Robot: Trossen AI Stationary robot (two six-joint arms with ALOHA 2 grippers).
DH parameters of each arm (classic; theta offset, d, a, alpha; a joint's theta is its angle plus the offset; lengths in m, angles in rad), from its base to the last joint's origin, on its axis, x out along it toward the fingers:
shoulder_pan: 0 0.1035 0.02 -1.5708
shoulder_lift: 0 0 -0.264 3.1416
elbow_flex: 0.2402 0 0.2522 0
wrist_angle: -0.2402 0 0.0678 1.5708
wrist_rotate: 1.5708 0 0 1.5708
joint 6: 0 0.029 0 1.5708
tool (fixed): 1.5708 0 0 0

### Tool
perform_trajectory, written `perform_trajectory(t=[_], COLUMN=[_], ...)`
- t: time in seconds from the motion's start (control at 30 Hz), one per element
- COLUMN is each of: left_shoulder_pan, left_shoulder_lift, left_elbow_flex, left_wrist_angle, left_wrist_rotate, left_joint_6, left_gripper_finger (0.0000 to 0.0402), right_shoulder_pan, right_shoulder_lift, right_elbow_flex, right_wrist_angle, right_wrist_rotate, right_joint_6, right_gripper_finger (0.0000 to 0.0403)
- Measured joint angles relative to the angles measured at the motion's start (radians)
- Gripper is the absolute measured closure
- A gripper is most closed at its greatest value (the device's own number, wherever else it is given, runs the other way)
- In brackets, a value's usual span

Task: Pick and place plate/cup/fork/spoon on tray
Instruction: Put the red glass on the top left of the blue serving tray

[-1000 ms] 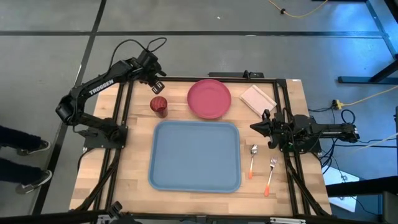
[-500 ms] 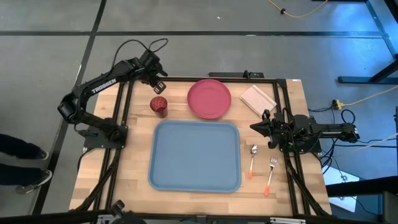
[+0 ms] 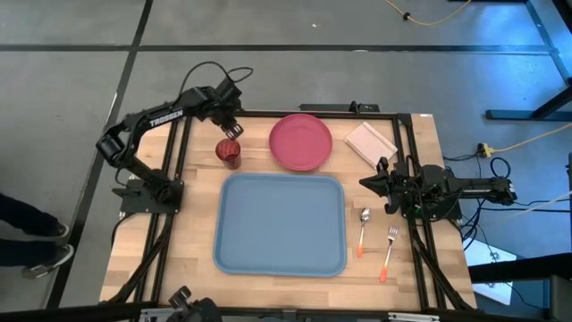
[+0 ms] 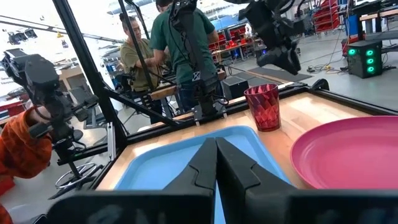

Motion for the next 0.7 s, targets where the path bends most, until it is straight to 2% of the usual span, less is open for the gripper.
perform_trajectory(t=[0.2,0.3,0.37,0.43,0.5,0.57,0.7], left_shoulder_pan=[-0.083,-0.141,-0.171,-0.19,-0.204,-0.211,-0.247], left_shoulder_lift=[-0.002,-0.003,-0.003,-0.009,-0.012,-0.012,-0.012], left_elbow_flex=[0.0,0.0,0.006,0.022,0.053,0.085,0.135], left_wrist_angle=[-0.1,-0.14,-0.143,-0.147,-0.145,-0.154,-0.167], left_wrist_rotate=[0.096,0.104,0.094,0.042,-0.013,-0.023,0.078], left_joint_6=[-0.05,-0.075,-0.057,-0.029,-0.034,-0.067,-0.148], left_gripper_finger=[0.0287,0.0287,0.0287,0.0289,0.0289,0.0289,0.0289], right_shoulder_pan=[0.0,0.0,0.0,0.0,0.0,0.0,0.0], right_shoulder_lift=[0.0,0.0,0.0,0.0,0.0,0.0,0.0], right_elbow_flex=[0.0,0.0,0.0,0.0,0.0,0.0,0.0], right_wrist_angle=[-0.005,-0.012,-0.011,-0.012,-0.011,-0.012,-0.012], right_wrist_rotate=[0.0,0.0,0.0,0.0,0.0,0.0,0.0], right_joint_6=[0.006,0.026,0.03,0.03,0.03,0.029,0.027], right_gripper_finger=[0.0395,0.0395,0.0395,0.0395,0.0395,0.0395,0.0395])
